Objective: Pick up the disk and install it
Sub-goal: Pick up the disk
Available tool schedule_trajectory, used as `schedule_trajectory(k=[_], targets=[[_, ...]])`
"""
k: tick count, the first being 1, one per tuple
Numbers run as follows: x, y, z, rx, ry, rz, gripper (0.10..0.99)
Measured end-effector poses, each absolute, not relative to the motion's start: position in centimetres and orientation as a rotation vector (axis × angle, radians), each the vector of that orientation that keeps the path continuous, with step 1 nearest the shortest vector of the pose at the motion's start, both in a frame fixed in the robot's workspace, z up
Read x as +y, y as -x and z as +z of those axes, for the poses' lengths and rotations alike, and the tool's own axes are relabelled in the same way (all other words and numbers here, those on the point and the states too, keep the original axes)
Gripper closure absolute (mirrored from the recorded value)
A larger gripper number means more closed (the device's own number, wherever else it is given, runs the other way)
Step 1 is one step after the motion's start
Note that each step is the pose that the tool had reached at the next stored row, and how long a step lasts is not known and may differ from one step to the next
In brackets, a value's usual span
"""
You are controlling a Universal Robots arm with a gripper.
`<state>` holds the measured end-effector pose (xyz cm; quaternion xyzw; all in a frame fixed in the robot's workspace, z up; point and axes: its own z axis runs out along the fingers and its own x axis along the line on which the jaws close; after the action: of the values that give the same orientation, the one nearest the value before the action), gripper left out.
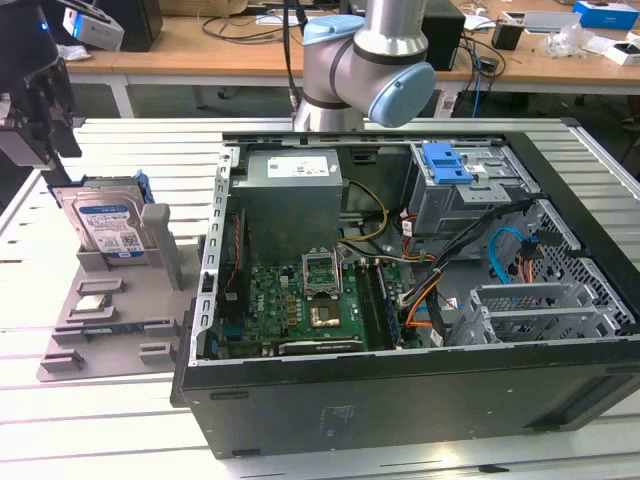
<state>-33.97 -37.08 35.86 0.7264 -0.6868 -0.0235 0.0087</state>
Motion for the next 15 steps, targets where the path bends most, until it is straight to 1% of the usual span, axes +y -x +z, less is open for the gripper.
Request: schedule_trajectory(k=[3, 7, 15], targets=[[-35.8, 34.0, 34.7, -2.138, -2.276, -0.073, 0.545], [-35.7, 34.0, 33.9, -2.138, -2.277, -0.073, 0.545], [-35.6, 34.0, 30.9, -2.129, -2.284, -0.073, 0.545]])
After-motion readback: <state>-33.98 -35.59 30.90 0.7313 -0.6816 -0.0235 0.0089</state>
